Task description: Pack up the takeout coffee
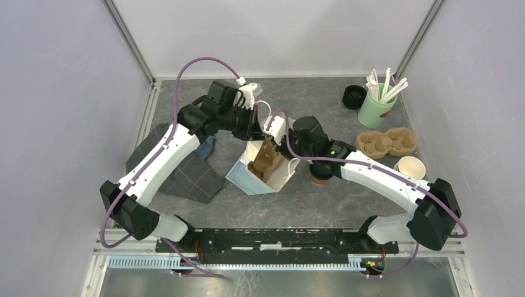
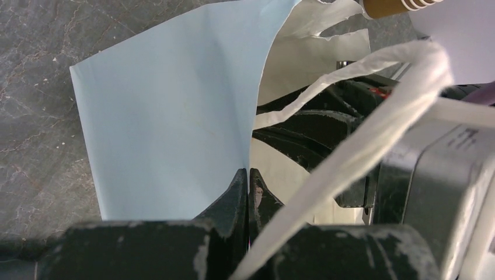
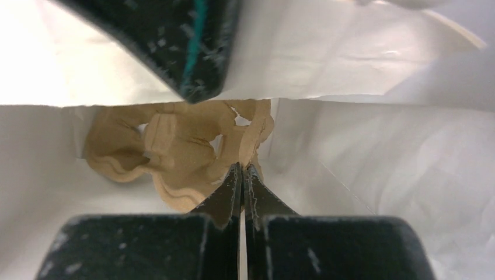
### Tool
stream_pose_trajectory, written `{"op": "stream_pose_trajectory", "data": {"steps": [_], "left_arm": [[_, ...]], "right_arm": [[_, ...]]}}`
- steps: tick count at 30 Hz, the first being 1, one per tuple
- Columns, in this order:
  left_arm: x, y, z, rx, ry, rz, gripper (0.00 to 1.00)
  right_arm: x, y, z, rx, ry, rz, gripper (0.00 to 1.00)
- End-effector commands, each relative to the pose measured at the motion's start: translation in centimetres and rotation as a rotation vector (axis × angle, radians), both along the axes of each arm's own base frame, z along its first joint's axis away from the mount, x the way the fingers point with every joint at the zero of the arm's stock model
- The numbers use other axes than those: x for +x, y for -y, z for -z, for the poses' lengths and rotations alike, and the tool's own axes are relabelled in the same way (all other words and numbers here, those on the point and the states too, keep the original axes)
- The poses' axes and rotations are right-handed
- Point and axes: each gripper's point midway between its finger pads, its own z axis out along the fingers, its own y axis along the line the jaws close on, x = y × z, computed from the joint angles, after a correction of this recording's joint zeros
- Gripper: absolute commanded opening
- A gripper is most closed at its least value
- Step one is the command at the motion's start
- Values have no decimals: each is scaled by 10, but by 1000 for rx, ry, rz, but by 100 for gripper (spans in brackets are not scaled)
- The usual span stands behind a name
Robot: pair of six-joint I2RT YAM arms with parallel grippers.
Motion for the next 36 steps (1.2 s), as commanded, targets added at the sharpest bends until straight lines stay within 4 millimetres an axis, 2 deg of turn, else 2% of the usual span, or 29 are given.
{"op": "stream_pose_trajectory", "data": {"steps": [1,7,12,17,22,26,31,34,36], "left_arm": [[-4,1,-30,-72,131,53,2],[-6,-5,-21,-55,136,31,2],[-1,-17,-10,1,155,-20,2],[-1,-23,-12,4,200,-40,2],[0,-28,-17,0,243,-53,2],[0,-40,-16,25,285,-91,2],[-5,-44,-10,-19,313,-121,2],[-5,-50,-14,-71,378,-170,2],[-6,-55,-17,-96,414,-204,2]], "right_arm": [[2,-7,-22,-33,220,-178,0],[-5,-9,-45,-3,237,-241,0],[-31,-8,-39,26,158,-318,0],[-42,-2,-33,23,163,-355,0],[-43,0,-32,2,164,-370,0],[-43,4,-40,21,191,-353,0],[-28,-17,-40,50,192,-363,0],[-15,-20,-48,44,239,-336,0],[-15,-24,-45,32,250,-367,0]]}}
